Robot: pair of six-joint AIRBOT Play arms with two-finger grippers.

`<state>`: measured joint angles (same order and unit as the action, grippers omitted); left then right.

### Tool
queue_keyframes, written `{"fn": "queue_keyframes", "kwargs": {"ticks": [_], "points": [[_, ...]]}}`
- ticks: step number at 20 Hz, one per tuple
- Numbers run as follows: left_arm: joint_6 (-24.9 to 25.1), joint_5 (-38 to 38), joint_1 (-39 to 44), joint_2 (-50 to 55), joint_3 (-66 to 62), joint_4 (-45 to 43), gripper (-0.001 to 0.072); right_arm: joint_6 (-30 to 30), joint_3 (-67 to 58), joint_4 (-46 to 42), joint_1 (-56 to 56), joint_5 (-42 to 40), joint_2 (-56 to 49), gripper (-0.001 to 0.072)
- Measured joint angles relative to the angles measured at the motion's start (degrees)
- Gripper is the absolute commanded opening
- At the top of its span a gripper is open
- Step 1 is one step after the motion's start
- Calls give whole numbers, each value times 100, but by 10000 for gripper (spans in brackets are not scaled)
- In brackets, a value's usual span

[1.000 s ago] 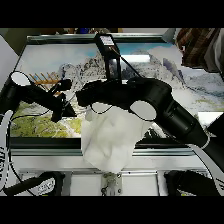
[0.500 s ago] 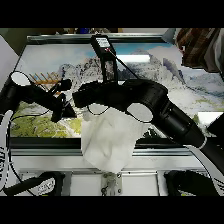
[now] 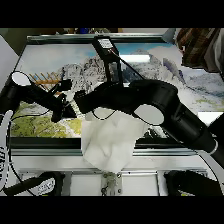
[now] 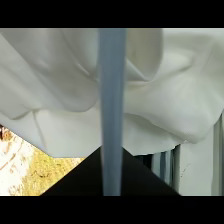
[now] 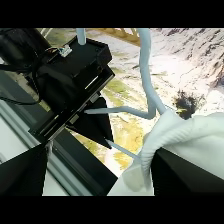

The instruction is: Fold the clothes and pants, and hang the long-sleeved shirts on hangers.

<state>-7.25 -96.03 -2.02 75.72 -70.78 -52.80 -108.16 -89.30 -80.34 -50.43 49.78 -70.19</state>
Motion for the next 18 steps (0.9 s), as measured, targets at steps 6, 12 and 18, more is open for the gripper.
{"fn": "queue_keyframes", "kwargs": {"ticks": [6, 12, 18], "points": [[0, 0, 0, 0, 0, 2, 15, -35, 0, 20, 118, 350, 260, 663], [0, -2, 0, 0, 0, -9, 15, 153, 0, 660, 133, 111, -20, 663], [20, -42, 0, 0, 0, -15, 14, 1019, -2, 1698, 37, -269, -376, 660]]}}
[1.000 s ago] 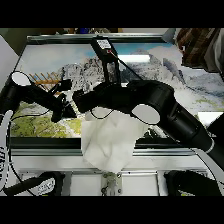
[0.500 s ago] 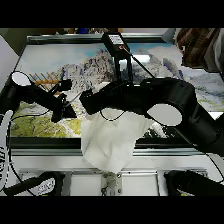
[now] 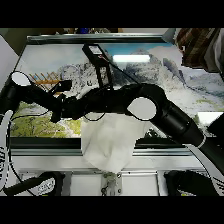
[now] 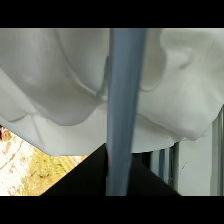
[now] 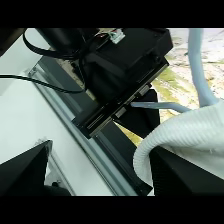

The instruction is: Fold the clothes and pants, and hang the long-sleeved shirts on hangers.

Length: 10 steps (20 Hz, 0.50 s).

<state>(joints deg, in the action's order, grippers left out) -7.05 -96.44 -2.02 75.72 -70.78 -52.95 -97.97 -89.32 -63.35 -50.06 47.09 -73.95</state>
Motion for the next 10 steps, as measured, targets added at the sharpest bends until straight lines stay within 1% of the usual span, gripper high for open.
{"fn": "queue_keyframes", "kwargs": {"ticks": [2, 4, 6, 10], "points": [[-4, 0, 0, 0, 0, 0, 15, 157, -9, -20, -24, 79, -7, 660], [-22, 0, 0, 0, 0, 7, 15, 177, -83, -291, -37, 323, 0, 659], [-28, 2, 0, 0, 0, 17, 15, 13, -221, -728, -48, 636, 4, 659], [-44, 2, 0, 0, 0, 31, 14, -503, -625, -1539, -118, 1110, -2, 657]]}}
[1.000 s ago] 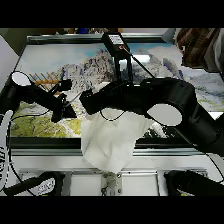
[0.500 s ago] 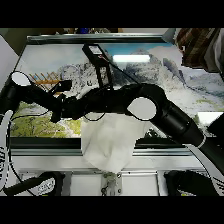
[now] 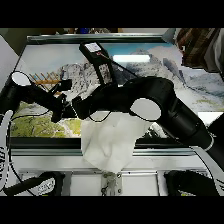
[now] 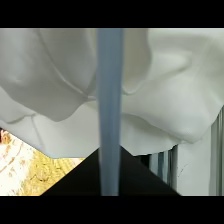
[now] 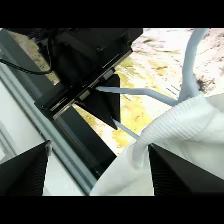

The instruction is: Fold the clothes and pants, and hang the long-sleeved shirts on hangers.

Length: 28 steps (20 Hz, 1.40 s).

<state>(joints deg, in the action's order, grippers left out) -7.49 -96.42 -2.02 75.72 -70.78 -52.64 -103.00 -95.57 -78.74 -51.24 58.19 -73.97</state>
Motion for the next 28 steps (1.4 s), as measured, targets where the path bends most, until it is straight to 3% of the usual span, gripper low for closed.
{"fn": "queue_keyframes", "kwargs": {"ticks": [5, 9, 15, 20, 25, 28], "points": [[13, 0, 0, 0, 0, -7, 15, -540, -765, -1080, -369, 780, -286, 657], [20, -2, 0, 0, 0, -17, 15, -684, -1213, -1499, -496, 953, -444, 661], [22, -2, 0, 0, 0, -20, 15, -240, -1322, -1473, 149, 1740, 127, 662], [20, -4, 0, 0, 0, -17, 15, 483, -669, -531, 1788, 2378, 922, 662], [22, -4, 0, 0, 0, -17, 15, 1847, 625, 1255, 3735, 2343, 1711, 662], [22, -20, 0, 0, 0, -17, 15, 2273, 986, 1930, 4439, 2269, 1873, 662]]}}
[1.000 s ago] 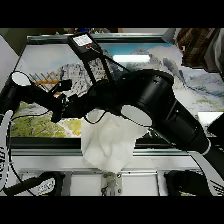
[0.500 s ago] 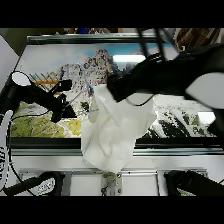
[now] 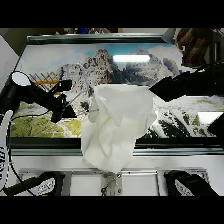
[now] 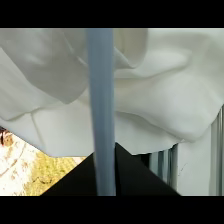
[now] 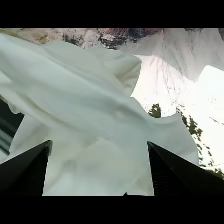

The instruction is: Fold the clothes and pants, and hang the long-sleeved shirts on hangers.

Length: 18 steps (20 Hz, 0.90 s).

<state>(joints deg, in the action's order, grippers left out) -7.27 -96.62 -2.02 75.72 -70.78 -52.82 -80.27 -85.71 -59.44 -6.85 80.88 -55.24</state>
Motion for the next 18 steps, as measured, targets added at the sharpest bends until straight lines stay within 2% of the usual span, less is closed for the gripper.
{"fn": "queue_keyframes", "kwargs": {"ticks": [4, 8, 11, 15, 18], "points": [[0, -28, 0, 0, 0, 2, 15, 350, 164, 466, 341, -107, 61, 662], [0, -70, 0, 0, 0, 2, 15, 1392, 236, 664, 608, -291, 22, 660], [0, -85, 0, 0, 0, 2, 15, 2452, 374, 1438, 1231, -114, -155, 659], [-2, -90, 0, 0, 0, 2, 15, 4441, 518, 3571, 2347, 1064, -868, 665], [-2, -111, 0, 0, 0, 2, 15, 5576, 555, 3934, 2643, 1808, -1456, 665]]}}
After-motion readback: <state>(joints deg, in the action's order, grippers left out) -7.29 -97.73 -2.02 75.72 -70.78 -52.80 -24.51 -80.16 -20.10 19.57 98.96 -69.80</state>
